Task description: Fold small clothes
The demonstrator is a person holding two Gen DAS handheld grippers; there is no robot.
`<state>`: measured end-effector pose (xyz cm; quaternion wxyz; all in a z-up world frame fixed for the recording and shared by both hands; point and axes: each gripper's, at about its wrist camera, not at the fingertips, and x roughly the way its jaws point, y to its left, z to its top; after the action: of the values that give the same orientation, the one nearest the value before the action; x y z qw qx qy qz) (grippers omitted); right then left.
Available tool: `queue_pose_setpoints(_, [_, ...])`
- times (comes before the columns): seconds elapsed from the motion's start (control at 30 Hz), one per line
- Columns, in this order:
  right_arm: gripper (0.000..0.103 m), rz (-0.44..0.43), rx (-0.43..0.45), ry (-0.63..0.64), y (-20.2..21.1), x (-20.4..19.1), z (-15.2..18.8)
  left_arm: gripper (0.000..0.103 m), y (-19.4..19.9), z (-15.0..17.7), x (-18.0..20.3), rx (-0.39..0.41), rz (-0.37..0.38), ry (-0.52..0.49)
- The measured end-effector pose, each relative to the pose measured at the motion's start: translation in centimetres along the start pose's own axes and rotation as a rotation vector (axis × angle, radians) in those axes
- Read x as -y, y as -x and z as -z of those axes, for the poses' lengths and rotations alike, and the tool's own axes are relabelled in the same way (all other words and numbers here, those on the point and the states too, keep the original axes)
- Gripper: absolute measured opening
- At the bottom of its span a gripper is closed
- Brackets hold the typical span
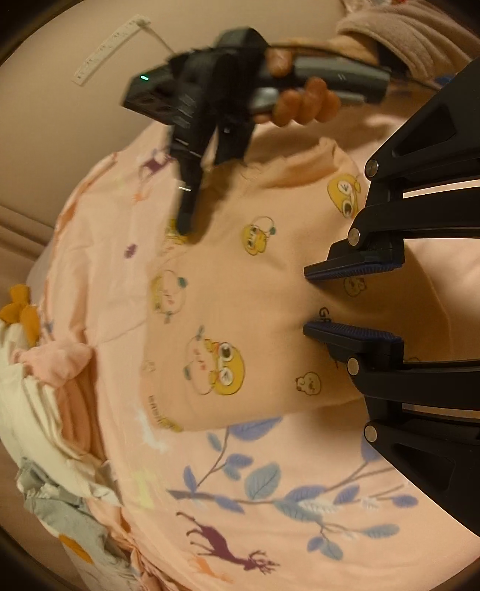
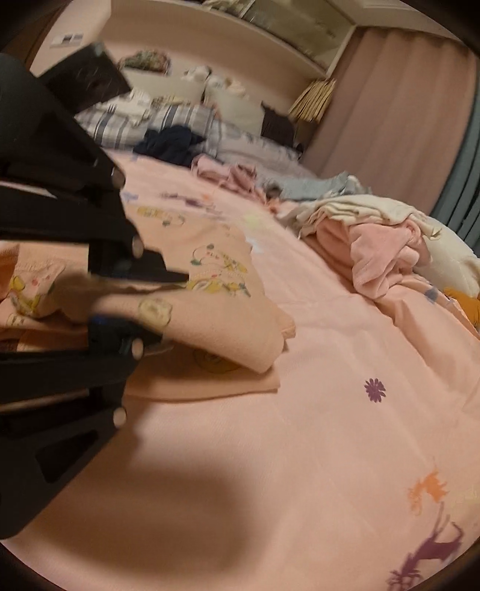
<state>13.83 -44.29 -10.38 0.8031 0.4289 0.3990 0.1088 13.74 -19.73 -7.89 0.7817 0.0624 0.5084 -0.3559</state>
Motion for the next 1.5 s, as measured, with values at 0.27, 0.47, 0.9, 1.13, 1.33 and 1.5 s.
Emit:
queue_pose_setpoints(0.27, [0.039,-0.176,0.096,-0.051,-0.4,-1.6,-3.4,0.02,-0.3,0.2,-0.9,-0.009,0.027,0.007])
queue_pose_setpoints(0.47, [0.045,-0.197,0.277,-0.028,4.4,-3.5,-5.4,0.021,-0.4,0.1,-0.6,-0.013,0.021,-0.001])
queue_pose_setpoints(0.9, [0.03,0.136,0.066,0.321,5.5,-7.7,4.3,0.021,-0.5,0.3,-0.6,-0.007,0.012,0.021])
queue_pose_setpoints(1.13, [0.015,0.298,-0.063,0.455,2.4,-7.0,7.8,0.021,-0.5,0.8,-0.5,0.007,0.01,0.033])
queue_pose_setpoints(1.33, [0.003,0.447,-0.089,0.458,2.5,-3.6,8.7,0.021,-0.6,2.2,-0.7,-0.015,0.02,0.012])
queue_pose_setpoints(1.5, [0.011,0.444,-0.077,0.487,3.5,-4.6,9.4,0.021,0.0,3.2,-0.9,-0.014,0.024,0.02])
